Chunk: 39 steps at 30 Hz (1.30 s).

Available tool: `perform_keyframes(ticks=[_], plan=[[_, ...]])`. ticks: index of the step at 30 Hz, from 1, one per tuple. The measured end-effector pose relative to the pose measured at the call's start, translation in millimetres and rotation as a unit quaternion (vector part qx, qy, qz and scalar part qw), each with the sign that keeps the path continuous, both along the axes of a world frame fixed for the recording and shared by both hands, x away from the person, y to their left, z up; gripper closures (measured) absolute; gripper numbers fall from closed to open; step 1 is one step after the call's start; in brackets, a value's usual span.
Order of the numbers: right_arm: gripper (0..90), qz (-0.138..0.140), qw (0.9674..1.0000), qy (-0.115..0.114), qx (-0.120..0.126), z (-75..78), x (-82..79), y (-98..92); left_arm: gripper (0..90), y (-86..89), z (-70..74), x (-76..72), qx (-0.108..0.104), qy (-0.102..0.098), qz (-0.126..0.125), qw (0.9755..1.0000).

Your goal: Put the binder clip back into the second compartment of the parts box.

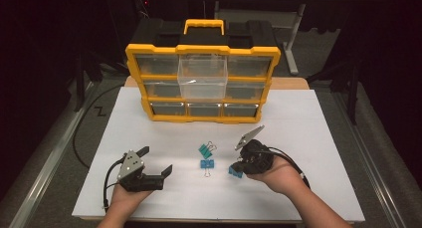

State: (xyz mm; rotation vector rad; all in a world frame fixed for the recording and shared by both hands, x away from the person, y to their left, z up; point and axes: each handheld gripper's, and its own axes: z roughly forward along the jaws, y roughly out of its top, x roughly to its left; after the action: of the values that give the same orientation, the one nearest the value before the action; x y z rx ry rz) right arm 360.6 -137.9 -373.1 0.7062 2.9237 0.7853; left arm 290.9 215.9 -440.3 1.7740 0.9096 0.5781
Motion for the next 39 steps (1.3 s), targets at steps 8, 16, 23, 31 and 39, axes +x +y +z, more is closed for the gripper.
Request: perform_keyframes(ticks=[8, 16, 23, 31, 39], plan=[[90.0, 0.019, 0.9992, 0.011, -0.033, 11.2, -0.4, -8.0, 0.1, 0.3, -0.4, -0.1, 0.003, -0.003, 0.001, 1.0000], [89.9, 0.029, 0.9981, 0.011, -0.052, 37.5, 2.4, -15.9, 0.1, 2.7, -0.1, 0.9, -0.003, -0.009, 0.006, 0.9999], [89.9, 0.050, 0.9967, 0.018, -0.061, 67.4, 4.1, -12.5, 0.1, 4.3, 0.2, 0.6, -0.002, -0.013, 0.006, 0.9999], [89.9, 0.065, 0.9962, 0.025, -0.053, 93.9, 9.3, -13.6, 0.1, 3.8, -0.5, 0.8, 0.004, -0.012, 0.006, 0.9999], [90.0, 0.071, 0.9960, 0.025, -0.049, 127.0, 15.7, -18.2, 0.1, 3.9, -0.7, 1.6, 0.004, -0.013, 0.005, 0.9999]])
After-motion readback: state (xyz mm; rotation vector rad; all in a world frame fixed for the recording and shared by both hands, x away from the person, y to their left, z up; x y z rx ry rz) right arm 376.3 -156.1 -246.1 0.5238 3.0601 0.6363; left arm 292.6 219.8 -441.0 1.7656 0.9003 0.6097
